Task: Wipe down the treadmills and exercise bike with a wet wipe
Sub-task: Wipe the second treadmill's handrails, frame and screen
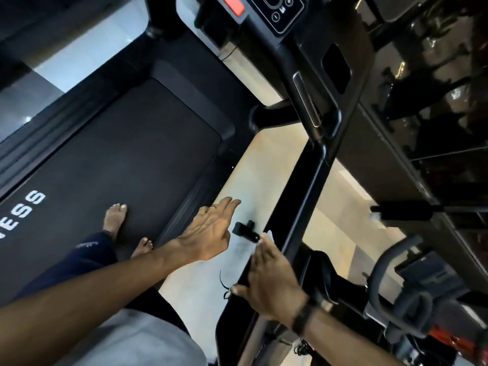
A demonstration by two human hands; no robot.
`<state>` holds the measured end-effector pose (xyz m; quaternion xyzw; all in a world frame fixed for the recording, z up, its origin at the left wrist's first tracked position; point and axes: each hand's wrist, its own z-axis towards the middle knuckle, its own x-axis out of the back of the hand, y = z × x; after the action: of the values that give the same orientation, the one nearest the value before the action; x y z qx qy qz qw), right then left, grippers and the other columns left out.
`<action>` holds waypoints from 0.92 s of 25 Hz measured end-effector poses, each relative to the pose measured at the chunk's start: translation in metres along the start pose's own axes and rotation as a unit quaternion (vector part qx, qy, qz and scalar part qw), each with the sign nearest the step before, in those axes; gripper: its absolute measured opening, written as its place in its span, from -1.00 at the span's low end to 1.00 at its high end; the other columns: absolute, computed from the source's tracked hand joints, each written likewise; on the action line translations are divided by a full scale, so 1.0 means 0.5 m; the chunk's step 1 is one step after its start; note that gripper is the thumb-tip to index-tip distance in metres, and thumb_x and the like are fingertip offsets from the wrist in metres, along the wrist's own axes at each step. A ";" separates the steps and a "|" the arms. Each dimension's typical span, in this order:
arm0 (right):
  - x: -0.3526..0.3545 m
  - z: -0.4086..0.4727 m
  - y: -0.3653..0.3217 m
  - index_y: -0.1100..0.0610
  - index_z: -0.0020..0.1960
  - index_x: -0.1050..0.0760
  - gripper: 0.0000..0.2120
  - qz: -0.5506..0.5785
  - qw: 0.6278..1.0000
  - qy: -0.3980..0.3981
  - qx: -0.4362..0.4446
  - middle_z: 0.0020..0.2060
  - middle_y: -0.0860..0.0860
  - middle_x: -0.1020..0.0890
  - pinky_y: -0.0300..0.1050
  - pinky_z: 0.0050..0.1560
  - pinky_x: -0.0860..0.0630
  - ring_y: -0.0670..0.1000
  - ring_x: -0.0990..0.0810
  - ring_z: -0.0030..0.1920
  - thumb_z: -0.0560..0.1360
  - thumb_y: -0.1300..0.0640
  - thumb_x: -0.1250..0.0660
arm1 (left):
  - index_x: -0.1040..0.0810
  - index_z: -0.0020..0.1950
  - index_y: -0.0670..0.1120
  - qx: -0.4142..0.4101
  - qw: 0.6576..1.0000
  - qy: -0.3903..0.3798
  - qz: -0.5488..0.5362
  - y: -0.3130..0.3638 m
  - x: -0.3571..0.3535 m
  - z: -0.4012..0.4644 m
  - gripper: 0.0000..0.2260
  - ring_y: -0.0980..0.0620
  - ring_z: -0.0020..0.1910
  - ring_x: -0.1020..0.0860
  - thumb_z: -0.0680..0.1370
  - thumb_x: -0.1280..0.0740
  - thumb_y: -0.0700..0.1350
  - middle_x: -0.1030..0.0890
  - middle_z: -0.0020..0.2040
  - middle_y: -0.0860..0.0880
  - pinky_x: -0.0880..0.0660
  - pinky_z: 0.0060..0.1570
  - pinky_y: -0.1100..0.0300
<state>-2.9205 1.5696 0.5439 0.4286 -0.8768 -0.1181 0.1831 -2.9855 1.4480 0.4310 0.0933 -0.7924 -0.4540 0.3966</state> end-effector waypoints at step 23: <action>0.052 0.037 0.212 0.14 0.17 -0.61 -0.21 0.141 0.988 -0.058 0.005 0.28 0.12 -0.59 0.22 0.46 0.50 0.02 -0.27 0.53 0.62 -0.37 0.22 | 0.11 0.64 0.03 -0.070 0.993 -0.090 -0.032 -0.005 0.043 0.154 -0.16 -0.16 0.40 -0.42 0.41 -0.15 -0.29 -0.13 0.62 -0.10 -0.34 0.33 -0.12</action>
<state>-3.0180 1.6138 0.5712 0.2943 -0.9381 -0.1118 0.1444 -3.0553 1.4853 0.4196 0.0494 -0.7881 -0.5272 0.3140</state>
